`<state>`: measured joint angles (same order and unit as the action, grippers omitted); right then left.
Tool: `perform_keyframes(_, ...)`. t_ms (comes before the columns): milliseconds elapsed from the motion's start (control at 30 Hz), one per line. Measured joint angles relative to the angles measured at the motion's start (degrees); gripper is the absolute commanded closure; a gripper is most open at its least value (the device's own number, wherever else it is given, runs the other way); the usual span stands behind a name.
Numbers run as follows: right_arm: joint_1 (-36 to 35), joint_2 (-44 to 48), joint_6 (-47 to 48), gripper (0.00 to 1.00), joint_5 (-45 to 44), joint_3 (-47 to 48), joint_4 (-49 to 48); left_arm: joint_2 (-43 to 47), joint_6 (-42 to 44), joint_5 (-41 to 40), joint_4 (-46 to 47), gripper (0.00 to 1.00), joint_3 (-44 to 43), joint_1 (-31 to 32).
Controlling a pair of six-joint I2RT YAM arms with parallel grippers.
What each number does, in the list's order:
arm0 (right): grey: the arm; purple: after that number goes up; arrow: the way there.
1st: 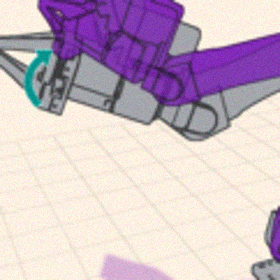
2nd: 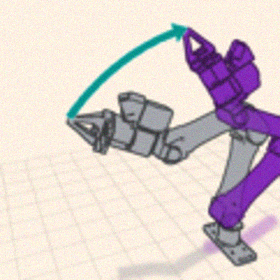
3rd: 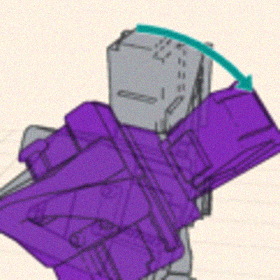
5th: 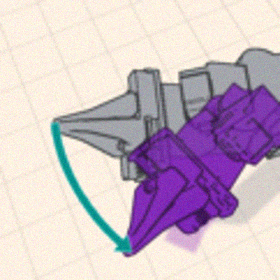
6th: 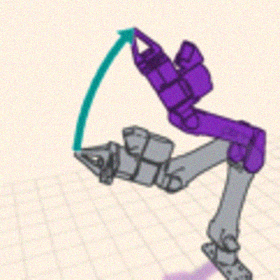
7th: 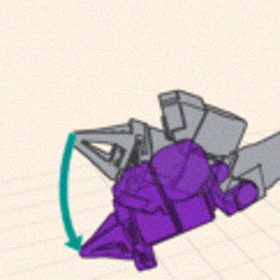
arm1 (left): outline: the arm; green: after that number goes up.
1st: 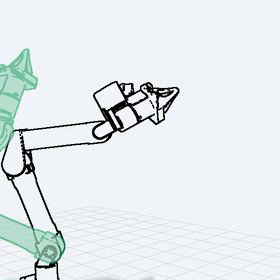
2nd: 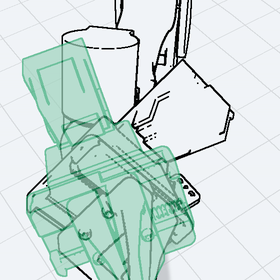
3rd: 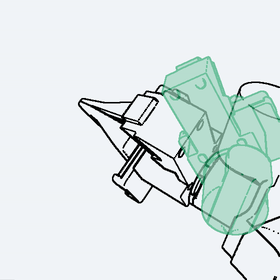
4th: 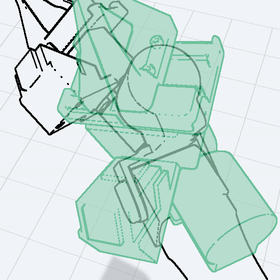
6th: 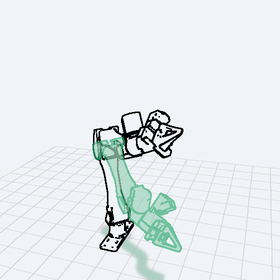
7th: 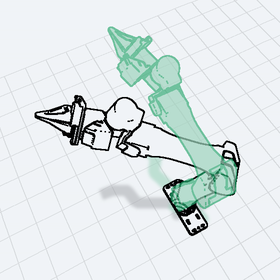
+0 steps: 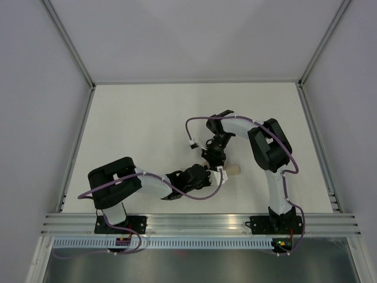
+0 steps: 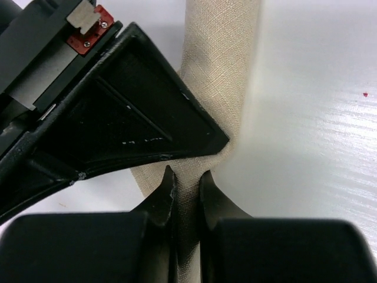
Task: Fold the napkin, place the utensils inside, and roll it up
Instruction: Roll the napkin with the utensil
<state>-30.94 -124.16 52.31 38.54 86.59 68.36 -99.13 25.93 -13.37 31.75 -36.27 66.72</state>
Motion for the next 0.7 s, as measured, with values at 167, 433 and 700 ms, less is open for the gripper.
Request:
perform_keyframes(167, 0.52, 1.14, -0.66, 0.49, -0.57, -0.17, -0.17, 0.31, -3.06, 4.92, -1.16, 0.98, -1.01, -2.69)
perform_keyframes(433, 6.12, 2.16, -1.2, 0.19, -0.63, 2.62, -0.52, 0.31, -6.49, 10.6, -1.75, 0.98, -2.1, -5.66)
perform_keyframes(700, 18.12, 9.49, -4.33, 0.2, 0.28, 3.15, -6.82, -0.15, -9.07, 16.9, -3.8, 0.98, -3.85, -7.67)
